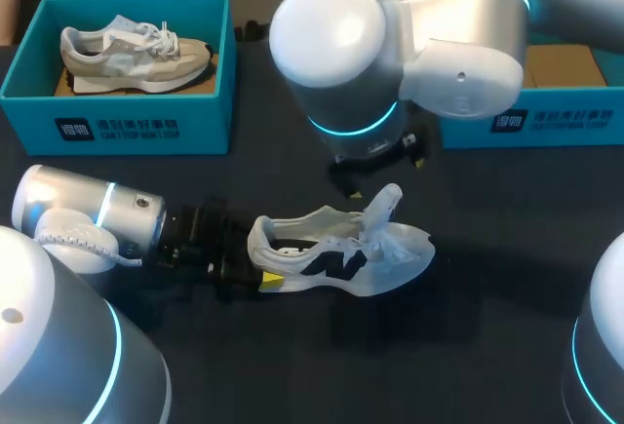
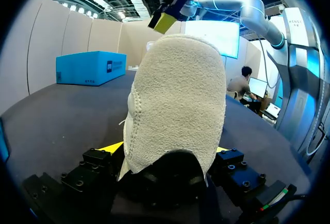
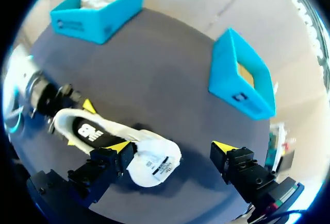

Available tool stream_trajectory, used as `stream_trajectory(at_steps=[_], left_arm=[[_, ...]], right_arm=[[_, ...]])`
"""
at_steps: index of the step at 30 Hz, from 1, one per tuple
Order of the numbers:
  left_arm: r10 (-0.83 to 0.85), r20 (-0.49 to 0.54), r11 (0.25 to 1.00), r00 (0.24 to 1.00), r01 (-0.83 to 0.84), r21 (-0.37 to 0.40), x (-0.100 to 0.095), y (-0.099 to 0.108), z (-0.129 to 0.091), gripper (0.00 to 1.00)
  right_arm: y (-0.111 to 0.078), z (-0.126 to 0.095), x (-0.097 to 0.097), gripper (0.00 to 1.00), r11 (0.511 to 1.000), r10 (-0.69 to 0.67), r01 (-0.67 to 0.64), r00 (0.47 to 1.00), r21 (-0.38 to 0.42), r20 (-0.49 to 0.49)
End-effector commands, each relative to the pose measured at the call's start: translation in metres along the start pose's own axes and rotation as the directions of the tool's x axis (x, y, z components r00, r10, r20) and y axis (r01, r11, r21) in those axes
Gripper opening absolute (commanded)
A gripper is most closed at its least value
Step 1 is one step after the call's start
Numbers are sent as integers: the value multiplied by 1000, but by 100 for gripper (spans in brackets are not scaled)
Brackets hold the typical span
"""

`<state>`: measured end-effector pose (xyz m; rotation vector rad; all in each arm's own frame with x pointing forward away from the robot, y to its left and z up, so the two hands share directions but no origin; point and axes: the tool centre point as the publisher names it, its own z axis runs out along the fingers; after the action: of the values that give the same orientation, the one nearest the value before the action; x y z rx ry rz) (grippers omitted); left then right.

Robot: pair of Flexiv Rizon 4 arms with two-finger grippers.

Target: Take the shoe out of the shoebox, open the shoe tongue, remove and reinsert the insole, then place the shoe into the shoebox

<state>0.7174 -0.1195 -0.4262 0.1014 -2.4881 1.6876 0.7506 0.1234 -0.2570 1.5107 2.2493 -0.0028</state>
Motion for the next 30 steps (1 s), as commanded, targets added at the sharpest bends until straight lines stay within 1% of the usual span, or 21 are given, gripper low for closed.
stream_trajectory(at_steps=[1, 2, 5, 7, 8, 9, 11, 12, 13, 14, 16, 17, 19, 23, 26, 29, 30], left_arm=[[-1, 0, 1000, 1000, 1, -1, -2, 2, 2, 0], [-1, 0, 1000, 1000, 1, -1, -2, 2, 2, 0], [-1, 0, 1000, 1000, 1, -1, -2, 2, 2, 0], [-1, 0, 1000, 1000, 1, -1, -2, 2, 2, 0], [-1, 0, 1000, 1000, 1, -1, -2, 2, 2, 0], [-1, 0, 1000, 1000, 1, -1, -2, 2, 2, 0], [-1, 0, 1000, 1000, 1, -1, -2, 2, 2, 0], [-1, 0, 1000, 1000, 1, -1, -2, 2, 2, 0], [-1, 0, 1000, 1000, 1, -1, -2, 2, 2, 0], [-1, 0, 1000, 1000, 1, -1, -2, 2, 2, 0], [-1, 0, 1000, 1000, 1, -1, -2, 2, 2, 0], [-1, 0, 1000, 1000, 1, -1, -2, 2, 2, 0], [-1, 0, 1000, 1000, 1, -1, -2, 2, 2, 0], [-1, 0, 1000, 1000, 1, -1, -2, 2, 2, 0], [-1, 0, 1000, 1000, 1, -1, -2, 2, 2, 0], [-1, 0, 1000, 1000, 1, -1, -2, 2, 2, 0], [-1, 0, 1000, 1000, 1, -1, -2, 2, 2, 0]], right_arm=[[10, -13, 12, 100, 964, -262, 259, 965, -66, -26], [12, -17, 15, 100, 955, -290, 288, 957, -71, -25], [17, -25, 23, 100, 916, -389, 383, 921, -117, -35], [20, -30, 27, 100, 875, -465, 450, 884, -177, -53], [21, -31, 29, 100, 864, -485, 468, 873, -186, -56], [21, -32, 30, 100, 841, -524, 503, 849, -202, -66], [21, -32, 34, 100, 800, -586, 562, 807, -210, -73], [20, -34, 37, 100, 773, -618, 586, 782, -245, -81], [19, -34, 38, 82, 757, -636, 601, 767, -258, -79], [17, -35, 39, 53, 744, -651, 613, 754, -267, -84], [14, -36, 43, 21, 718, -681, 638, 726, -278, -93], [12, -36, 45, 0, 704, -699, 658, 709, -266, -95], [10, -36, 48, 0, 686, -720, 680, 686, -259, -105], [7, -39, 56, 0, 617, -782, 734, 611, -284, -121], [4, -40, 62, 0, 578, -814, 765, 565, -285, -134], [1, -40, 68, 0, 553, -832, 774, 535, -307, -150], [0, -40, 70, 0, 551, -834, 779, 530, -298, -157]])
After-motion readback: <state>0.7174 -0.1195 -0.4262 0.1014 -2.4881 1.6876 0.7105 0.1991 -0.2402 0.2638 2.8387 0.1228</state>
